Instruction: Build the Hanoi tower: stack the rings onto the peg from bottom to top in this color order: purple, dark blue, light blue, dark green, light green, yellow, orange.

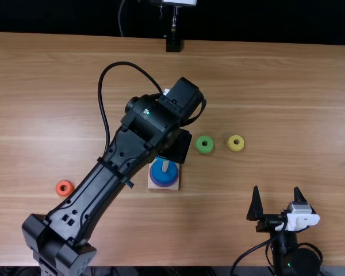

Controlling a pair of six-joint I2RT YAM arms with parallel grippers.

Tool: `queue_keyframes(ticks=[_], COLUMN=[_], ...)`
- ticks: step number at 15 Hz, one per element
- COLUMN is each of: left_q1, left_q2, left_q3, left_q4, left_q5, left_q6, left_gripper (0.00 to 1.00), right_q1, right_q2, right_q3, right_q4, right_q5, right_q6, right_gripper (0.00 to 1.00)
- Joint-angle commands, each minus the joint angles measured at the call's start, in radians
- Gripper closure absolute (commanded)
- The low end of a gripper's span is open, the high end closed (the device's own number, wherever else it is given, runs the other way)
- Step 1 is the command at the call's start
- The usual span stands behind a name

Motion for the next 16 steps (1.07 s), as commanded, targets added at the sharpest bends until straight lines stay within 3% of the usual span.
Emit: queue_keyframes(ticks=[1,16], left_q1=[-0.014,-0.029], left_q2=[0.020,0.023], left_q3=[0.043,0.013], left_q4=[-0.001,-0.003], left_q5=[0.004,0.006], left_q6=[-0.027,-0.043], left_gripper=[1.00,1.00], right_q1=[-0.010,-0.010], right_q2=[-0.013,-0.013], right_q3=[-0.015,-0.015], right_q4=[0.007,0.007], right_q5=[-0.009,-0.009], right_q6=[0.002,0.003], right_gripper=[0.00,0.00])
